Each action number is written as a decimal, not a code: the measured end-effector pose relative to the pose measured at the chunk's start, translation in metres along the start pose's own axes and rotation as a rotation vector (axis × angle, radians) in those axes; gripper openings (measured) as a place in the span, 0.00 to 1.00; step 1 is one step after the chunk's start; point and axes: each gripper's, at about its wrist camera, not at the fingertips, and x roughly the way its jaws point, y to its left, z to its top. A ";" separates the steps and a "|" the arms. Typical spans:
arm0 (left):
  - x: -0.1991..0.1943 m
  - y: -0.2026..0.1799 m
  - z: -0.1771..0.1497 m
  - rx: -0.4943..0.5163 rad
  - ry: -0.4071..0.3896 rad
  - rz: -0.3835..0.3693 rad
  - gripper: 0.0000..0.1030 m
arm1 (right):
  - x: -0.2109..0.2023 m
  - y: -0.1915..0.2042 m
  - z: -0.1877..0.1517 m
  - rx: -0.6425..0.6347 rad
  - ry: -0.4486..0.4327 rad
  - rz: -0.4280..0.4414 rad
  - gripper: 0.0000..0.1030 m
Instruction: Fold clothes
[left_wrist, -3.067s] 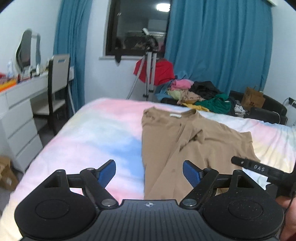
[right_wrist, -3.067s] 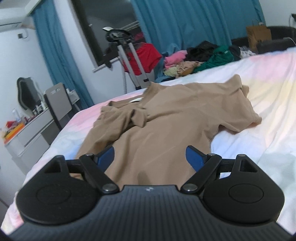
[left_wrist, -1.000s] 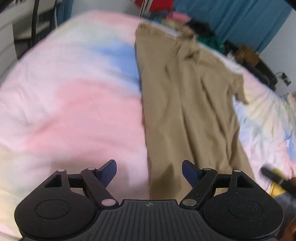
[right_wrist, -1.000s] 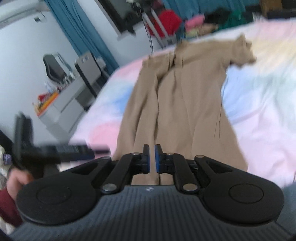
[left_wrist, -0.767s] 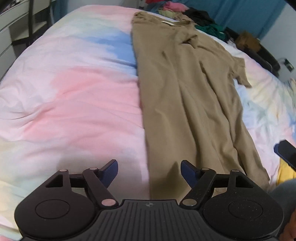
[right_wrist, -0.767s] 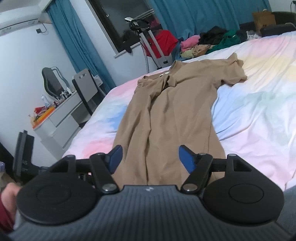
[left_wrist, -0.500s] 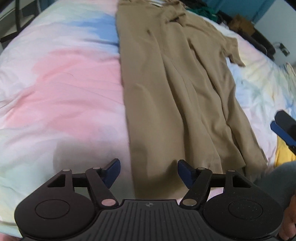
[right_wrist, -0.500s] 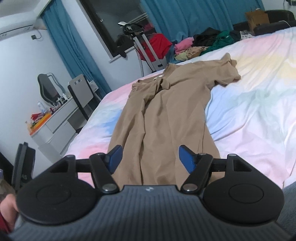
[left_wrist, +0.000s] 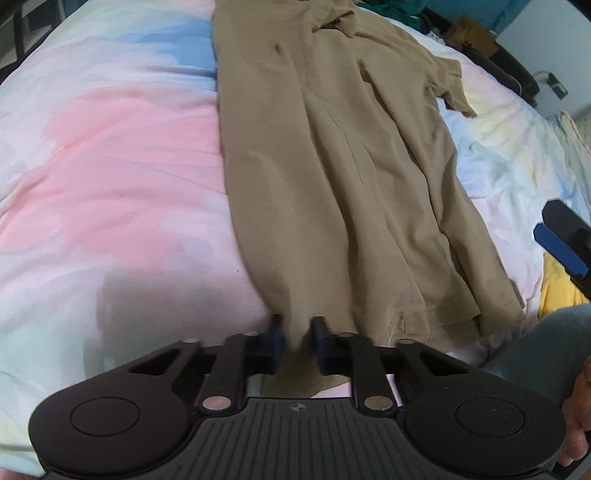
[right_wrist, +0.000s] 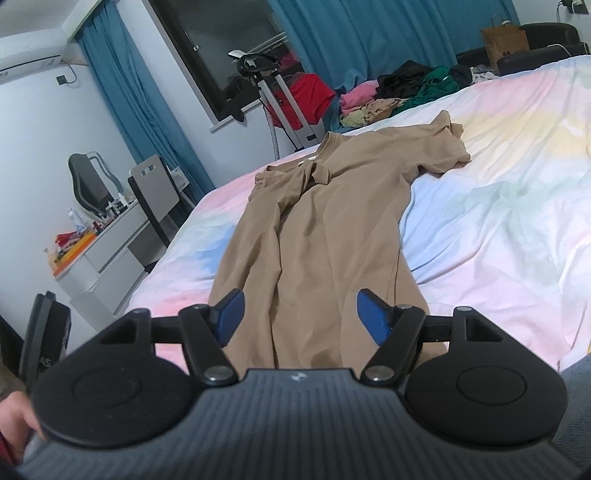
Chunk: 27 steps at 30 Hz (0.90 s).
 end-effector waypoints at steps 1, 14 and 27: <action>-0.002 0.001 0.000 -0.003 -0.001 -0.005 0.08 | -0.001 0.000 0.000 0.001 -0.002 -0.002 0.69; -0.022 -0.002 -0.001 0.031 -0.006 0.114 0.05 | -0.007 -0.003 0.000 0.009 -0.029 -0.006 0.69; -0.051 -0.009 0.000 0.040 -0.178 0.086 0.59 | -0.011 -0.001 0.001 -0.009 -0.053 -0.012 0.69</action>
